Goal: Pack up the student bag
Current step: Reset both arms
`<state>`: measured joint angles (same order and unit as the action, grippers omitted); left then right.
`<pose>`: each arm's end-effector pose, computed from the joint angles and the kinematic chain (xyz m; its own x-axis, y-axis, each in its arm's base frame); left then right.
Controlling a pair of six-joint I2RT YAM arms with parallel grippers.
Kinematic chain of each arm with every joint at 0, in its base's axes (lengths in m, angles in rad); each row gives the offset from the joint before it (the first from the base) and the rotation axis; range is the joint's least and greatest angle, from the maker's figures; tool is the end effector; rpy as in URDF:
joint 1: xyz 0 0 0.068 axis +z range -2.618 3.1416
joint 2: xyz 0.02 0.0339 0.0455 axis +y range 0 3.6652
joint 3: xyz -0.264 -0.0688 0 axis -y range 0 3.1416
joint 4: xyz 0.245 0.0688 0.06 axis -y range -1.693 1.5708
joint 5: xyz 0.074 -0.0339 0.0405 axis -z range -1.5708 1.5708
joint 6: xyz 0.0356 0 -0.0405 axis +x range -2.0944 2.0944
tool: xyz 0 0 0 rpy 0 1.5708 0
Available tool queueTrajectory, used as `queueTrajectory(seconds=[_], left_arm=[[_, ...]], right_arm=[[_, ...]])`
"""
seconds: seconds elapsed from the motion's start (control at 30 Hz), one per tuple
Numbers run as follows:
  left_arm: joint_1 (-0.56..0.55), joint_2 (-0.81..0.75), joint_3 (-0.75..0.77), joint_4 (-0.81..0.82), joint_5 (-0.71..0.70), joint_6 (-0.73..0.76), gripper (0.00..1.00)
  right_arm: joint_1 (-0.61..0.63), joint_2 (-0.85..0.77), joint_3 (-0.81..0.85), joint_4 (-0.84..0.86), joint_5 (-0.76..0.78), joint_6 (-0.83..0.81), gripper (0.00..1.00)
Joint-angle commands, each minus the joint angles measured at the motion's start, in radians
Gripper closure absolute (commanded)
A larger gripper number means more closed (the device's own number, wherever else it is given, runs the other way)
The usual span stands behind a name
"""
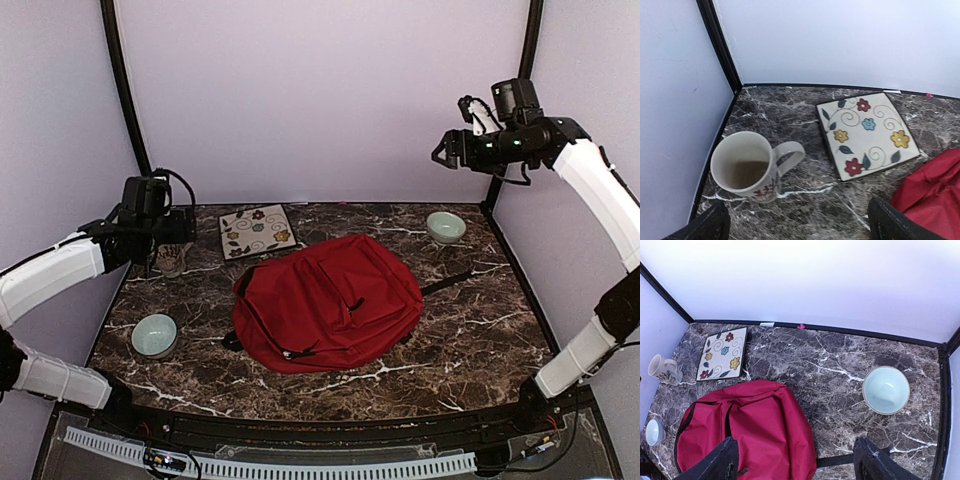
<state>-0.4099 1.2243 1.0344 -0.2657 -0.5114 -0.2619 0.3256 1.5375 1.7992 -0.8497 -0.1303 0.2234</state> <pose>0.2606 -0.0942 0.3283 -0.3754 -0.0831 -0.9231 -0.1581 0.9871 -0.0245 0.3048 0.1078 0.4381 -0.6055 0.0274 -0.7954 -0.2927 0.9217 0.2546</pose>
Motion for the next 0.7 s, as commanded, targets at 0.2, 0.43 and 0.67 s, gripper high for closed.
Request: queueTrajectory(seconds=[0.2,0.43,0.67], left_arm=[[0.238,-0.017,-0.360,0.532,0.098,0.161,0.01],[0.322,0.098,-0.421,0.720,0.212,0.253,0.01],[0.376,0.173,-0.530,0.953,0.349,0.269,0.02]], right_arm=[[-0.006,-0.183,-0.151,0.152,0.088,0.084,0.20],[-0.006,-0.264,-0.170,0.198,0.123,0.084,0.13],[-0.005,-0.292,-0.178,0.195,0.135,0.094,0.11]])
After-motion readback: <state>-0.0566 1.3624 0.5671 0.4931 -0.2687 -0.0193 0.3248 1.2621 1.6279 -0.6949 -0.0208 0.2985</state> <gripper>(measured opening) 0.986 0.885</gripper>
